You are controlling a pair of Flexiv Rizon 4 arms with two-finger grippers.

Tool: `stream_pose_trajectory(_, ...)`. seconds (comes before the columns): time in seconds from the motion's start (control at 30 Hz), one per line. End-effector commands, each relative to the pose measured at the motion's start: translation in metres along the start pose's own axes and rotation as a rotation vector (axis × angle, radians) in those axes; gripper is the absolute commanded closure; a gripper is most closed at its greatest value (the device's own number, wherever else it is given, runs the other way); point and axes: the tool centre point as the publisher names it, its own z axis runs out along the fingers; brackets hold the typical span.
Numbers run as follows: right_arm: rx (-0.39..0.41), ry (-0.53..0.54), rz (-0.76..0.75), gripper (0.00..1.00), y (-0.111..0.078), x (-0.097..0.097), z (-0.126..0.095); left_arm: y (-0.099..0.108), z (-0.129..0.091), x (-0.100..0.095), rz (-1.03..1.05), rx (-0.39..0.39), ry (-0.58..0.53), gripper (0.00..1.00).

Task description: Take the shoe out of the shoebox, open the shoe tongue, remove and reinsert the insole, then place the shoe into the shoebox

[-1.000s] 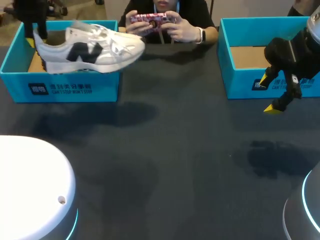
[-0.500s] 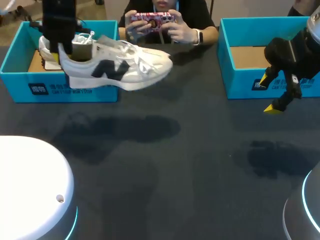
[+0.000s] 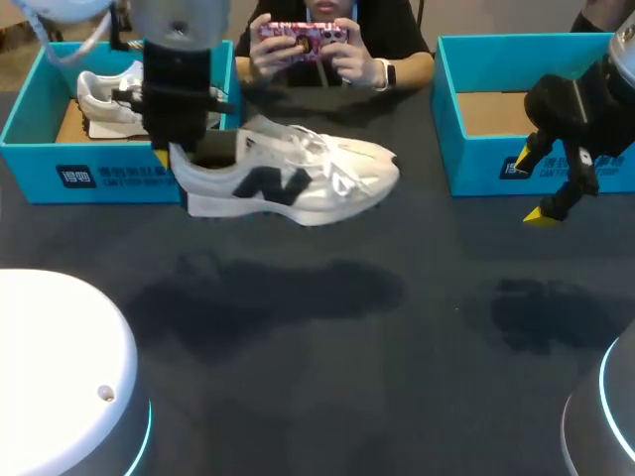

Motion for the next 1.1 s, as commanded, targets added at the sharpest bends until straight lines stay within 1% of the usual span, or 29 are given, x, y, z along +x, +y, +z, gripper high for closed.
stream_pose_trajectory(0.03, 0.002, 0.001, 0.000, 0.00, 0.000, -0.001, 0.001, -0.014, -0.002, -0.015, -0.017, -0.025, 0.006, 1.00)
stream_pose_trajectory(0.33, 0.002, 0.001, 0.000, 0.00, 0.000, -0.001, 0.001, -0.037, 0.005, -0.046, -0.037, 0.036, 0.002, 1.00)
stream_pose_trajectory(0.43, 0.002, 0.001, 0.000, 0.00, 0.000, -0.001, 0.001, -0.046, 0.011, -0.057, -0.045, 0.038, 0.010, 1.00)
stream_pose_trajectory(0.57, 0.002, 0.001, 0.000, 0.00, 0.000, -0.001, 0.001, -0.052, 0.022, -0.069, -0.058, 0.048, 0.016, 1.00)
stream_pose_trajectory(0.63, 0.002, 0.001, 0.000, 0.00, 0.000, -0.001, 0.001, -0.054, 0.029, -0.074, -0.058, 0.049, 0.010, 1.00)
stream_pose_trajectory(0.7, 0.002, 0.001, 0.000, 0.00, 0.000, -0.001, 0.001, -0.056, 0.036, -0.079, -0.049, 0.083, 0.003, 1.00)
stream_pose_trajectory(0.83, 0.002, 0.001, 0.000, 0.00, 0.000, -0.001, 0.001, -0.060, 0.051, -0.084, -0.058, 0.079, 0.001, 1.00)
stream_pose_trajectory(0.9, 0.002, 0.001, 0.000, 0.00, 0.000, -0.001, 0.001, -0.059, 0.060, -0.086, -0.055, 0.090, 0.005, 1.00)
stream_pose_trajectory(1.07, 0.002, 0.001, 0.000, 0.00, 0.000, -0.001, 0.001, -0.061, 0.088, -0.091, -0.049, 0.068, 0.007, 1.00)
stream_pose_trajectory(1.1, 0.002, 0.001, 0.000, 0.00, 0.000, -0.001, 0.001, -0.061, 0.094, -0.093, -0.039, 0.083, 0.006, 1.00)
